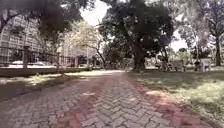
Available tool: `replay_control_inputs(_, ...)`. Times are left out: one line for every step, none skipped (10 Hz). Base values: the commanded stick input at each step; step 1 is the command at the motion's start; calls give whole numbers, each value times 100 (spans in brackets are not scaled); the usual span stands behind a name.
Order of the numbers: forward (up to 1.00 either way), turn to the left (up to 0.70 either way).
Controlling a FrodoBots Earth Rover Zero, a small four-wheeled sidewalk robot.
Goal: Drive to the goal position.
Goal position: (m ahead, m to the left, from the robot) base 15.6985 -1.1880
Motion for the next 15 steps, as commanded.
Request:
replay_control_inputs(70,0)
replay_control_inputs(70,0)
replay_control_inputs(70,0)
replay_control_inputs(70,0)
replay_control_inputs(70,0)
replay_control_inputs(70,0)
replay_control_inputs(70,0)
replay_control_inputs(70,0)
replay_control_inputs(70,0)
replay_control_inputs(70,0)
replay_control_inputs(70,0)
replay_control_inputs(70,0)
replay_control_inputs(70,0)
replay_control_inputs(70,0)
replay_control_inputs(70,0)
